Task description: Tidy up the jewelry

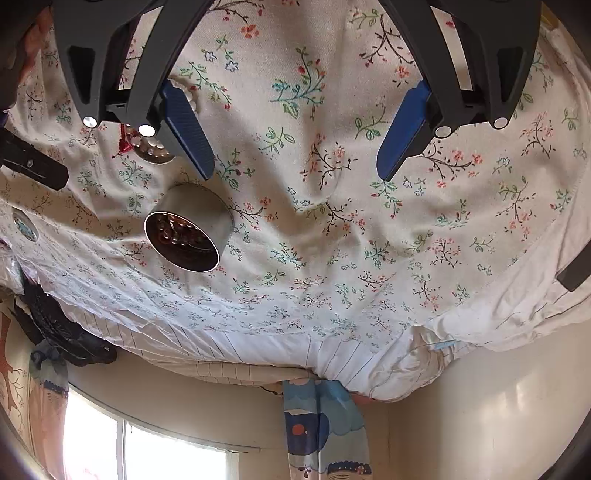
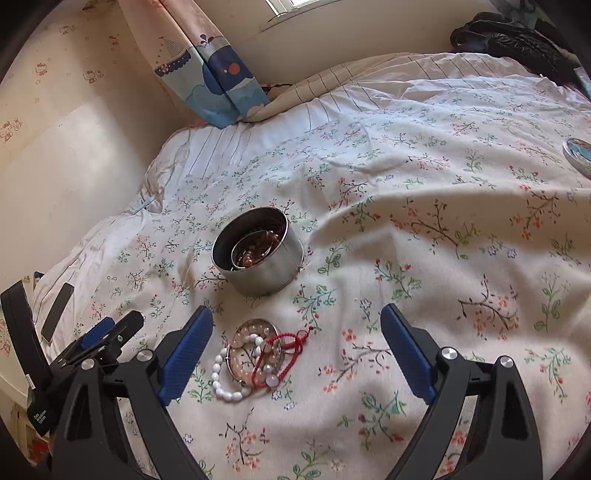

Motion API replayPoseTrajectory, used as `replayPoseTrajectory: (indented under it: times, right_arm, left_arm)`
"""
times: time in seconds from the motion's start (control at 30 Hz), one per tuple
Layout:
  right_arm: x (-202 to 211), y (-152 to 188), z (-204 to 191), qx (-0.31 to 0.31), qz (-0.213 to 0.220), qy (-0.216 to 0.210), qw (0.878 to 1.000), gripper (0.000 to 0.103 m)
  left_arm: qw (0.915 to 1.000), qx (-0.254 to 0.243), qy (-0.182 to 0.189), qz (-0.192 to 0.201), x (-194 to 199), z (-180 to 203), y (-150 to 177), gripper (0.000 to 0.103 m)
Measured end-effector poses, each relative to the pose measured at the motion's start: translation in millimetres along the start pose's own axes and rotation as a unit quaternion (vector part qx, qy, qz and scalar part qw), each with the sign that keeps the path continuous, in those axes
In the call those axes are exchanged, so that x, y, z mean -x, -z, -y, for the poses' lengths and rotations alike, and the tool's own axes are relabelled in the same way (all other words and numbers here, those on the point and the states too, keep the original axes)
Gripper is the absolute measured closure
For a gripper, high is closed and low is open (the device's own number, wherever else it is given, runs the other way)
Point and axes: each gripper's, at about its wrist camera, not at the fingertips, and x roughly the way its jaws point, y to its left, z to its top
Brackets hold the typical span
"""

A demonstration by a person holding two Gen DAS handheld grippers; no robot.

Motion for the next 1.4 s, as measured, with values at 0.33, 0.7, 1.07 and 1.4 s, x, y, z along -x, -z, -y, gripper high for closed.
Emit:
replayPoseTrajectory:
  times: [0.33,0.7,1.07,1.4]
  right_arm:
    - [-5,-2,5,-0.013,-0.006,0.006,1.000,0.011]
    - [-12,-1,4,-0.010,-0.014,0.008,1.000,0.009]
    - [-13,0,4,-0.008,-0.015,0.012,1.000,0.009]
    - [-15,0,4,-0.003,-0.018,0.016,1.000,0.009]
  left_arm:
    - [0.9988,-0.045,0.015,0.013,15,23,8,0.012]
    - [0.9988,-0.046,0.014,0.009,13,25,8,0.012]
    - [0.9988,-0.046,0.015,0.002,11,24,8,0.012]
    - [0.9988,-0.047,0.015,0.001,10,25,8,0.012]
